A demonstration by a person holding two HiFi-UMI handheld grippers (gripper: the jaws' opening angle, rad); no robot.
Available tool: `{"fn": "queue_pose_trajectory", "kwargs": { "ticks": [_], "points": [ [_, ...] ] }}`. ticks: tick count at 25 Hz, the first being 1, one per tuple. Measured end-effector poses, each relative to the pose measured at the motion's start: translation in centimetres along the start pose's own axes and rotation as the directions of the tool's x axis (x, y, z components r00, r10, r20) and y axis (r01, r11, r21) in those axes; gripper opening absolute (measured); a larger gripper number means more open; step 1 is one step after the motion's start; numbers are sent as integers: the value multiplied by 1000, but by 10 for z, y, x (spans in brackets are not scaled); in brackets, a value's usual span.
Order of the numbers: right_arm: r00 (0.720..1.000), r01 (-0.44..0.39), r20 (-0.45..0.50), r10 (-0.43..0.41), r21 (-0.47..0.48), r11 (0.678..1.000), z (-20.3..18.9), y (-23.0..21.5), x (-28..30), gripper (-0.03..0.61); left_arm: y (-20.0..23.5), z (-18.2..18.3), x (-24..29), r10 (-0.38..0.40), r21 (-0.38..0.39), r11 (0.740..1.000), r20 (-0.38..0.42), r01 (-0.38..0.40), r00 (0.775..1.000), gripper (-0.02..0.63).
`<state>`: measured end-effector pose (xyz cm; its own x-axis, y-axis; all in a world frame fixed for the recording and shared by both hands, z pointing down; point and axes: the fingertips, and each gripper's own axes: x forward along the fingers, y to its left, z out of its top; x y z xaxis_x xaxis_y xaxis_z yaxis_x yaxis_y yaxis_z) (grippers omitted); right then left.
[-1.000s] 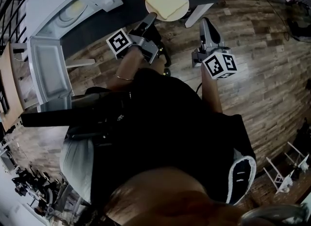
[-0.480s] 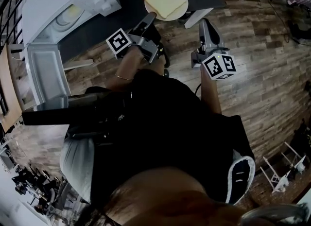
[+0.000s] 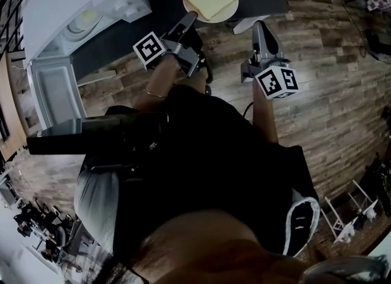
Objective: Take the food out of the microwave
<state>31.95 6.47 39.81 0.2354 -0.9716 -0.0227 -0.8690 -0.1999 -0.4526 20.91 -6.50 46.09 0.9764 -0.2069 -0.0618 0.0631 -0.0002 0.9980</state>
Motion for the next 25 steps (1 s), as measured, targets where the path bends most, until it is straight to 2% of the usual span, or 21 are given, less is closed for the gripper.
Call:
{"fn": "queue_pose_trajectory", "kwargs": {
  "ticks": [18, 25],
  "points": [
    [999, -34, -33, 34, 10, 999, 6, -10, 29, -1, 9, 21, 13, 25, -21, 999, 54, -24, 998, 14],
    [999, -21, -48, 22, 21, 1000, -1, -31, 55, 0, 26, 39, 35, 36, -29, 999, 52, -34, 998, 14]
  ]
}}
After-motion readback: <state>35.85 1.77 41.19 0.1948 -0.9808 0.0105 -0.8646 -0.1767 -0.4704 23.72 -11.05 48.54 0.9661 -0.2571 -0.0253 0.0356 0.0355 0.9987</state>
